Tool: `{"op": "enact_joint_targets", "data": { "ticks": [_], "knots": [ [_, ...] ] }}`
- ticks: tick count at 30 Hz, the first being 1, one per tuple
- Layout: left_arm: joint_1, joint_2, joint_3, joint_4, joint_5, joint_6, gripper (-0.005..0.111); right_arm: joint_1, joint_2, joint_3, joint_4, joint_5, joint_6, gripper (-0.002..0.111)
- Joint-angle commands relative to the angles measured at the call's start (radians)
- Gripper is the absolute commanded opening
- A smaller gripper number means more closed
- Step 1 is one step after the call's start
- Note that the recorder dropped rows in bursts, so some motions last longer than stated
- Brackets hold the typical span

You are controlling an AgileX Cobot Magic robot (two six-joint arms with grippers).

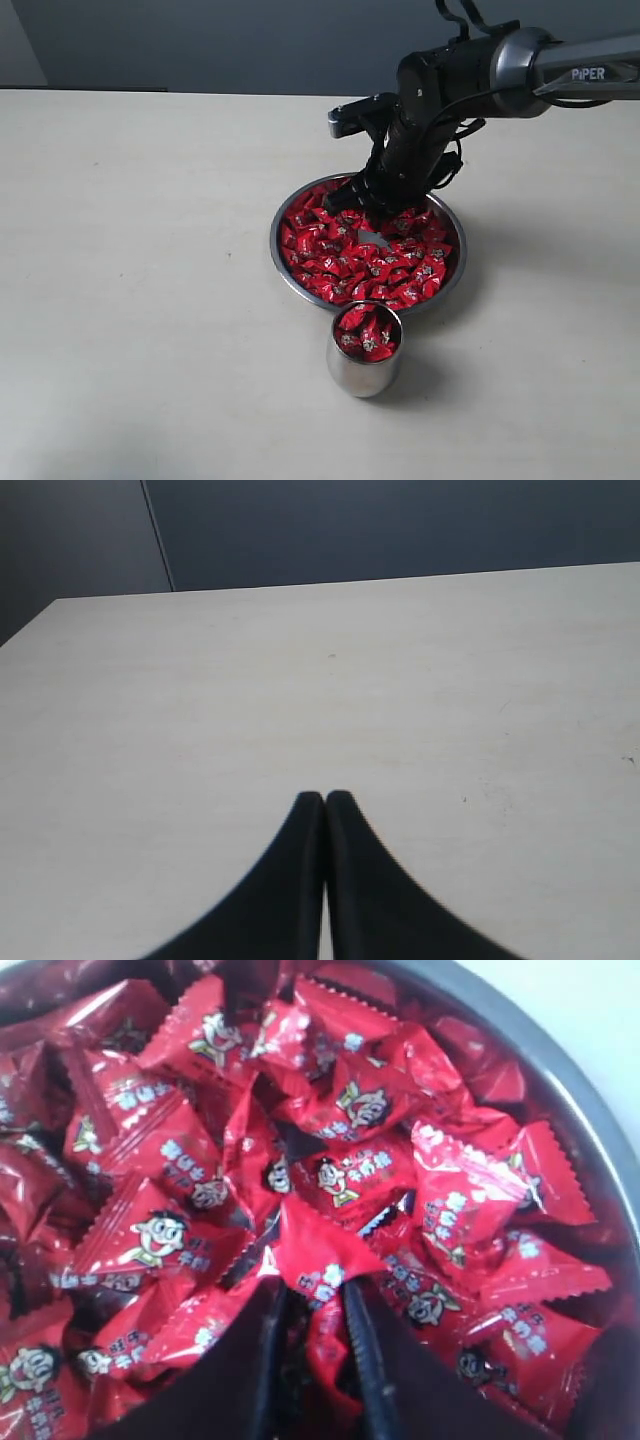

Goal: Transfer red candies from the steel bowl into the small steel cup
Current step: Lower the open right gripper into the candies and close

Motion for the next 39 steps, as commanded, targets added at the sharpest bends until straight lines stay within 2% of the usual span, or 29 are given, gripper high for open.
{"op": "enact_joint_targets", "data": {
  "ticks": [1, 3, 5, 6, 8, 10, 13, 16, 34, 39],
  "knots": [
    [0.002, -0.005, 0.002, 0.002, -0.010, -0.002, 0.000, -0.004, 0.000, -0.005, -0.007, 0.002, -0.005, -0.001],
    [0.002, -0.005, 0.002, 0.002, -0.010, -0.002, 0.000, -0.004, 0.010, -0.005, -0.007, 0.004, -0.005, 0.001],
    [0.002, -0.005, 0.002, 0.002, -0.010, -0.002, 0.000, -0.004, 0.020, -0.005, -0.007, 0.011, -0.005, 0.015],
    [0.002, -0.005, 0.002, 0.002, -0.010, -0.002, 0.000, -0.004, 0.029, -0.005, -0.007, 0.011, -0.005, 0.030],
    [0.002, -0.005, 0.002, 0.002, -0.010, -0.002, 0.000, -0.004, 0.041, -0.005, -0.007, 0.013, -0.005, 0.043],
    [0.002, -0.005, 0.002, 0.002, -0.010, -0.002, 0.000, -0.004, 0.045, -0.005, -0.007, 0.015, -0.005, 0.039],
    [0.002, -0.005, 0.002, 0.002, -0.010, -0.002, 0.000, -0.004, 0.045, -0.005, -0.007, 0.022, -0.005, 0.021],
    [0.002, -0.005, 0.002, 0.002, -0.010, -0.002, 0.000, -0.004, 0.045, -0.005, -0.007, 0.030, -0.005, 0.011],
    [0.002, -0.005, 0.002, 0.002, -0.010, -0.002, 0.000, -0.004, -0.021, -0.005, -0.009, 0.028, -0.005, 0.010],
    [0.002, -0.005, 0.002, 0.002, -0.010, -0.002, 0.000, -0.004, -0.056, -0.005, -0.014, 0.028, -0.005, 0.000]
  ]
}}
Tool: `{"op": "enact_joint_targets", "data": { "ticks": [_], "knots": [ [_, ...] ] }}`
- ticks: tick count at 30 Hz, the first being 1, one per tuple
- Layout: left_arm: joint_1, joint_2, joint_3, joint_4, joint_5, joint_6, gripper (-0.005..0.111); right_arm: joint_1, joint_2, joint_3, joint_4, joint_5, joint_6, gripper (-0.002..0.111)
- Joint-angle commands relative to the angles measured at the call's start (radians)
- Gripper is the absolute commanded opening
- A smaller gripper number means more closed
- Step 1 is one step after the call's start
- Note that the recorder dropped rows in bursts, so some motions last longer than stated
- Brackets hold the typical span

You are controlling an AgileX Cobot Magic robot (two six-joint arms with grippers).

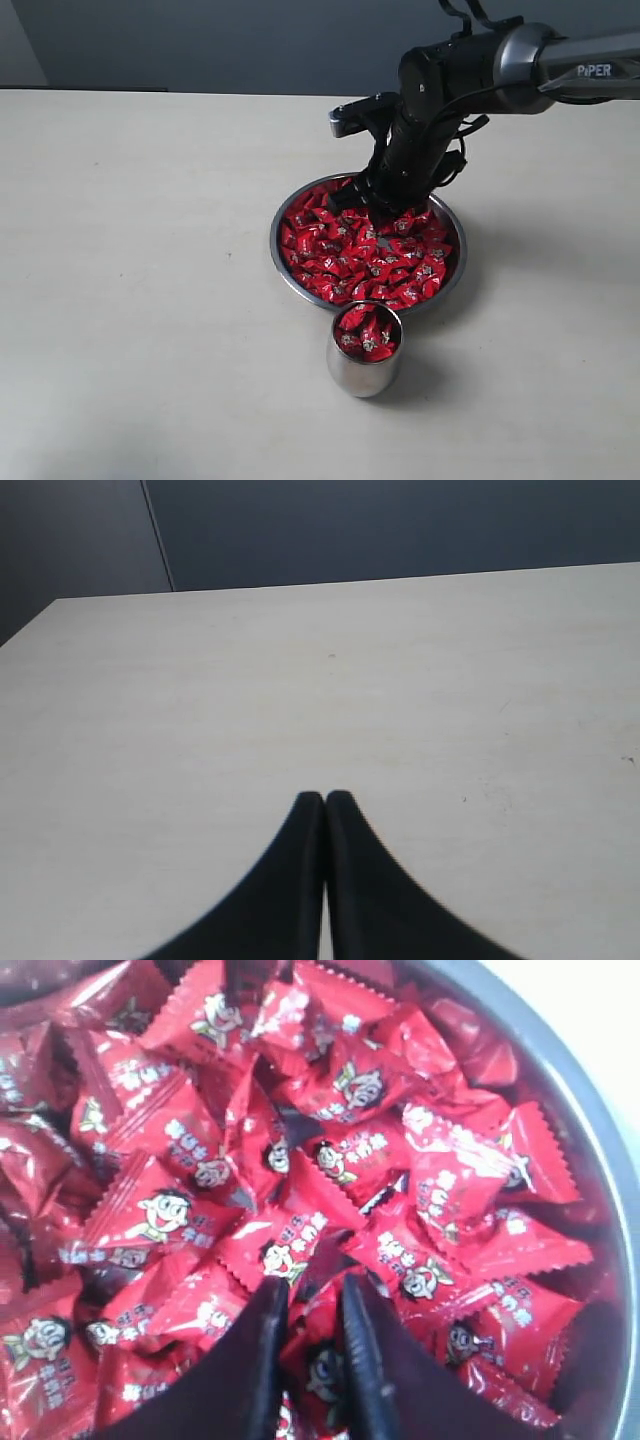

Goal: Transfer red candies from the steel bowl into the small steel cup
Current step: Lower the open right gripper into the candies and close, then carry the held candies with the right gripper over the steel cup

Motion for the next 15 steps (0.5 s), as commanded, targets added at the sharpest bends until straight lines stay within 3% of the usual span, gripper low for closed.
{"op": "enact_joint_targets", "data": {
  "ticks": [1, 15],
  "knots": [
    [0.002, -0.005, 0.002, 0.002, -0.010, -0.002, 0.000, -0.004, -0.044, -0.005, -0.010, -0.004, -0.003, -0.001],
    [0.002, -0.005, 0.002, 0.002, -0.010, -0.002, 0.000, -0.004, -0.228, 0.065, -0.010, 0.017, 0.088, -0.001]
  ]
}}
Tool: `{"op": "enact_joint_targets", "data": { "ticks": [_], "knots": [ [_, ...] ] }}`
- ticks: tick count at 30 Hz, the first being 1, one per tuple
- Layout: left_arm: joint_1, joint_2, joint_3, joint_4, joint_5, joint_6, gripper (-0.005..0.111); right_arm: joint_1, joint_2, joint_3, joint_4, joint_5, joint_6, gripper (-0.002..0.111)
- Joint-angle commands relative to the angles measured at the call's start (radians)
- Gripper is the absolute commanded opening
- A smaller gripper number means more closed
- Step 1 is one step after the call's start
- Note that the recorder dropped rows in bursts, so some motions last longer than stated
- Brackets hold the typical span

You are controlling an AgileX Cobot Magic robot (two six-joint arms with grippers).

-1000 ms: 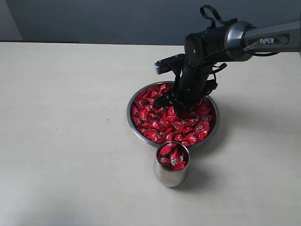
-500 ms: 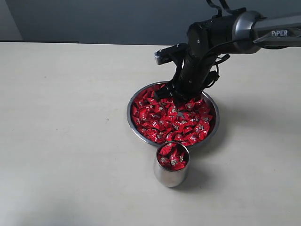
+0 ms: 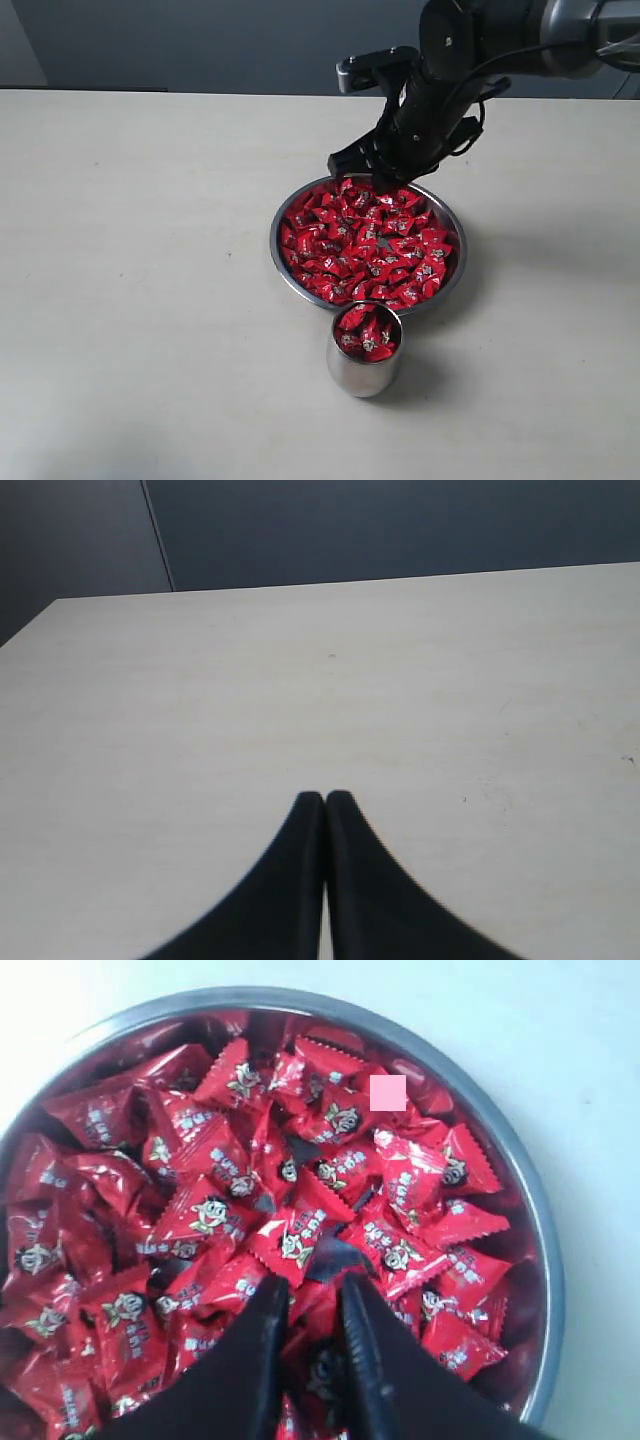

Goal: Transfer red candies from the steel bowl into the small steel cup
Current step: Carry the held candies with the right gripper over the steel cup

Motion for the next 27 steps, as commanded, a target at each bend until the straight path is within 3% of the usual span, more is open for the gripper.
{"op": "enact_joint_targets", "data": {
  "ticks": [1, 7, 14, 21, 27],
  "knots": [
    [0.002, -0.005, 0.002, 0.002, -0.010, -0.002, 0.000, -0.004, -0.119, 0.081, -0.008, -0.031, 0.025, -0.001],
    [0.002, -0.005, 0.002, 0.002, -0.010, -0.002, 0.000, -0.004, -0.316, 0.317, 0.048, -0.157, 0.068, -0.001],
    [0.002, -0.005, 0.002, 0.002, -0.010, -0.002, 0.000, 0.026, -0.504, 0.529, 0.212, -0.169, -0.020, -0.001],
    [0.002, -0.005, 0.002, 0.002, -0.010, -0.002, 0.000, 0.199, -0.540, 0.570, 0.219, -0.138, -0.052, -0.001],
    [0.002, -0.005, 0.002, 0.002, -0.010, -0.002, 0.000, 0.237, -0.499, 0.570, 0.174, -0.151, -0.050, -0.001]
  ]
}}
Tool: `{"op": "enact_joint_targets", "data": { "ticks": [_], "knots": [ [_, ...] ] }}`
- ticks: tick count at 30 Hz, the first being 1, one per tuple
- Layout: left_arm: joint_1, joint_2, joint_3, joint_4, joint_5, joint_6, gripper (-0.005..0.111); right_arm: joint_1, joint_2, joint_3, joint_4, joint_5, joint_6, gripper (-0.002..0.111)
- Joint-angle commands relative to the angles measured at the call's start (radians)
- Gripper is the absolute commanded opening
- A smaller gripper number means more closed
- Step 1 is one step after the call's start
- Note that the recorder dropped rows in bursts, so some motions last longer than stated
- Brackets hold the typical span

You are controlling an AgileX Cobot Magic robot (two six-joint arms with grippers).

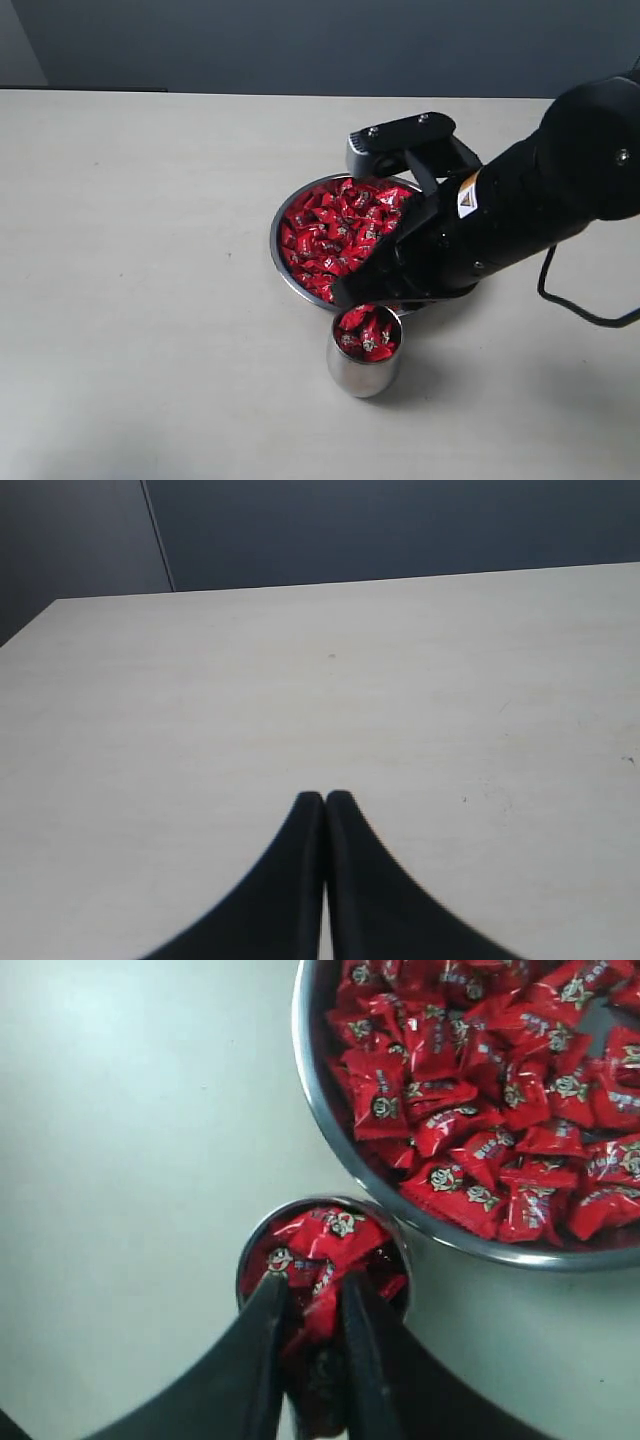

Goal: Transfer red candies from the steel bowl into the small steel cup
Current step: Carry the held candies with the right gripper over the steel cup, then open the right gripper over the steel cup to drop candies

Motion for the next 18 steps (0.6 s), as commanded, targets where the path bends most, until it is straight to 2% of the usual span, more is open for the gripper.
{"op": "enact_joint_targets", "data": {
  "ticks": [1, 8, 18],
  "knots": [
    [0.002, -0.005, 0.002, 0.002, -0.010, -0.002, 0.000, 0.009, 0.041, 0.005, -0.029, -0.011, -0.009, -0.001],
    [0.002, -0.005, 0.002, 0.002, -0.010, -0.002, 0.000, 0.034, 0.128, 0.005, -0.013, -0.026, -0.007, -0.001],
    [0.002, -0.005, 0.002, 0.002, -0.010, -0.002, 0.000, 0.047, 0.139, 0.005, -0.029, -0.056, -0.007, -0.001]
  ]
}}
